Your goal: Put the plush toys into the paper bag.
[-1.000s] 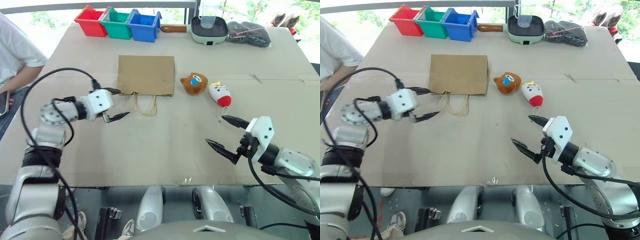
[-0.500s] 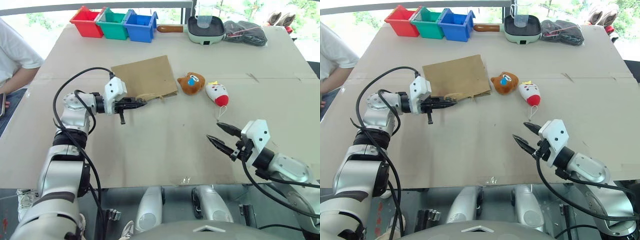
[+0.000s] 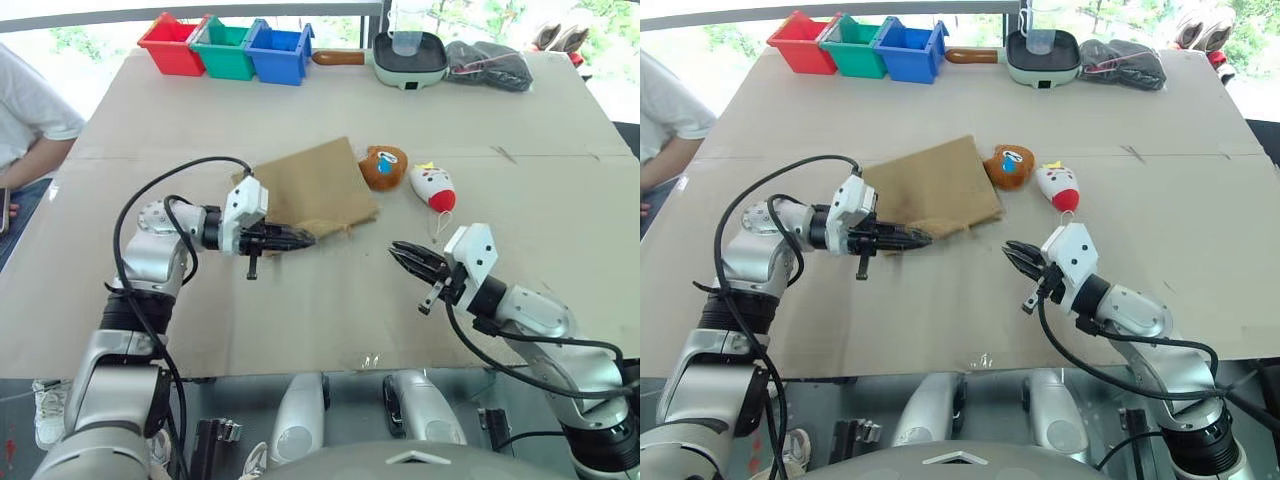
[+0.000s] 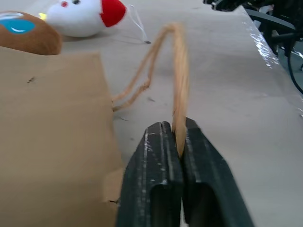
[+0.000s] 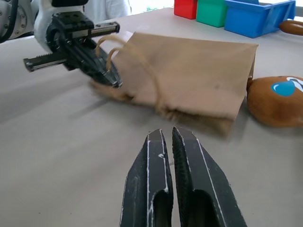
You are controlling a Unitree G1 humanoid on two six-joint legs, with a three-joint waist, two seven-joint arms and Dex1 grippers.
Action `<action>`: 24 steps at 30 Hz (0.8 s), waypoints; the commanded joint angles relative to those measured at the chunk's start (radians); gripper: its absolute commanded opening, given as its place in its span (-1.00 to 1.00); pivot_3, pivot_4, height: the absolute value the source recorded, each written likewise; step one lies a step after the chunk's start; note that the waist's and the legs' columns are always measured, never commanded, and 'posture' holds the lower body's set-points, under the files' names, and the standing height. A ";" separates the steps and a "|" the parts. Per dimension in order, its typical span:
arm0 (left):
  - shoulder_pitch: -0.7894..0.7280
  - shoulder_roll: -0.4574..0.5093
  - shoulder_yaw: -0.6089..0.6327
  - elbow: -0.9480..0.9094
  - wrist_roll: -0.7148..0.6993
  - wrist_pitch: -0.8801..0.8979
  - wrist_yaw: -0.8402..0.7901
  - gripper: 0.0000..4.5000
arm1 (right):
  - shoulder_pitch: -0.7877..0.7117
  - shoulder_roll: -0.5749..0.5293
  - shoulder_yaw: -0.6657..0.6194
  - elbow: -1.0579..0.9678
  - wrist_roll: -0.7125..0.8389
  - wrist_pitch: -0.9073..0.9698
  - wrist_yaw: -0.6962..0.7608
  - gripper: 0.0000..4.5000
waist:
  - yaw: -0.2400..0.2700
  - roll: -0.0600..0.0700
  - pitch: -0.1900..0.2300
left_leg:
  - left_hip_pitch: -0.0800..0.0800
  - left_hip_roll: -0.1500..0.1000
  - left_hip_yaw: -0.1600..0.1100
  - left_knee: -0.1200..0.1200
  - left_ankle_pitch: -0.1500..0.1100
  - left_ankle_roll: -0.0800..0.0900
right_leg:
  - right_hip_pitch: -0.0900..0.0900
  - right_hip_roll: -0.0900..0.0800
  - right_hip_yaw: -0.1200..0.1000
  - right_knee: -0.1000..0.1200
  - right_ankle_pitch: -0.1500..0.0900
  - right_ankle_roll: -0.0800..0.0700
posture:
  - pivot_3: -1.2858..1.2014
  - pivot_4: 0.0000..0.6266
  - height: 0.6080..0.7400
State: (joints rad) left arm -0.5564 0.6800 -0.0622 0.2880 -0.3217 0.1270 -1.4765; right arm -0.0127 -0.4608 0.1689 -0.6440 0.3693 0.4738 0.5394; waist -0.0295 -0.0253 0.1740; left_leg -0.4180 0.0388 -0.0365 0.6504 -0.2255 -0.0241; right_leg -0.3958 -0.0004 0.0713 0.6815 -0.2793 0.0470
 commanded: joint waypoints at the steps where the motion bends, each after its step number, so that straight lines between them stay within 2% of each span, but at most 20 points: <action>1: -0.030 0.007 0.014 0.007 0.045 -0.116 0.039 -0.21 | 0.040 -0.032 -0.014 -0.051 0.003 -0.044 0.041 -1.00 | 0.001 0.000 0.000 | 0.000 0.000 0.000 0.000 0.000 0.000 | 0.000 0.000 0.000 0.000 0.000 0.000 | 0.03 -0.52 1.00; 2: -0.034 0.010 0.009 0.019 0.058 -0.150 0.036 -0.06 | 0.048 -0.038 -0.020 -0.055 0.005 -0.048 0.046 -1.00 | 0.002 0.000 0.000 | 0.000 0.000 0.000 0.000 0.000 0.000 | 0.000 0.000 0.000 0.000 0.000 0.000 | 0.03 -0.52 1.00; 7: -0.034 0.016 -0.019 0.070 0.099 -0.296 -0.008 -0.06 | 0.061 -0.046 -0.038 -0.066 0.010 -0.055 0.050 -1.00 | -0.001 0.000 0.000 | 0.000 0.000 0.000 0.001 0.000 0.000 | 0.000 0.000 0.000 0.000 0.000 0.000 | 0.03 -0.52 1.00; 11: -0.051 -0.005 -0.025 0.095 0.101 -0.283 0.013 -0.06 | 0.066 -0.046 -0.037 -0.076 0.013 -0.050 0.048 -1.00 | -0.003 0.000 0.000 | 0.000 0.000 0.000 0.000 0.000 0.000 | 0.000 0.000 0.000 0.000 0.000 0.000 | 0.03 -0.52 1.00; 12: -0.057 -0.016 -0.020 0.091 0.084 -0.242 0.024 -0.29 | 0.063 -0.042 -0.034 -0.076 0.012 -0.047 0.044 -1.00 | -0.002 0.000 0.000 | 0.000 0.000 0.000 0.001 0.000 0.000 | 0.000 0.000 0.000 0.000 0.000 0.000 | 0.03 -0.52 1.00; 13: -0.059 -0.024 -0.014 0.082 0.065 -0.204 0.030 -0.38 | 0.061 -0.039 -0.030 -0.077 0.011 -0.044 0.040 -1.00 | -0.001 0.000 0.000 | 0.000 0.000 0.000 0.001 0.000 0.000 | 0.000 0.000 0.000 0.000 0.000 0.000 | 0.03 -0.52 1.00; 15: -0.053 -0.039 0.005 0.034 0.009 -0.099 0.044 -0.84 | 0.047 -0.030 -0.014 -0.074 0.004 -0.037 0.033 -1.00 | -0.001 0.000 0.000 | 0.000 0.000 0.000 0.001 0.000 0.000 | 0.000 0.000 0.000 0.000 0.000 0.000 | 0.03 -0.52 1.00; 16: -0.046 -0.045 0.019 -0.004 -0.035 -0.025 0.052 -0.96 | 0.029 -0.018 0.000 -0.061 -0.005 -0.030 0.024 -1.00 | -0.002 0.000 0.000 | 0.000 0.000 0.000 0.001 0.000 0.000 | 0.000 0.000 0.000 0.000 0.000 0.000 | 0.03 -0.52 1.00; 20: -0.011 -0.042 0.058 -0.142 -0.171 0.210 0.092 -0.96 | -0.069 0.032 0.074 0.040 -0.075 0.006 -0.017 -1.00 | -0.013 0.000 0.000 | 0.000 0.000 0.000 0.001 0.000 0.000 | 0.000 0.000 0.000 0.001 0.000 0.000 | 0.03 -0.52 1.00; 24: 0.018 -0.058 0.118 -0.309 -0.289 0.390 0.215 -0.96 | -0.205 0.122 0.153 0.244 -0.155 -0.009 -0.043 -1.00 | -0.013 0.000 0.000 | 0.001 0.000 0.000 0.001 0.000 0.000 | 0.000 0.000 0.000 0.002 0.000 0.000 | 0.03 -0.52 1.00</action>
State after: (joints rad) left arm -0.5373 0.6213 0.0163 0.0568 -0.5574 0.4708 -1.2963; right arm -0.1996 -0.3462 0.3022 -0.4171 0.2380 0.4831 0.5042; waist -0.0427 -0.0252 0.1741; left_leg -0.4170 0.0391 -0.0366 0.6513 -0.2255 -0.0241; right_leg -0.3958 -0.0001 0.0717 0.6844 -0.2794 0.0470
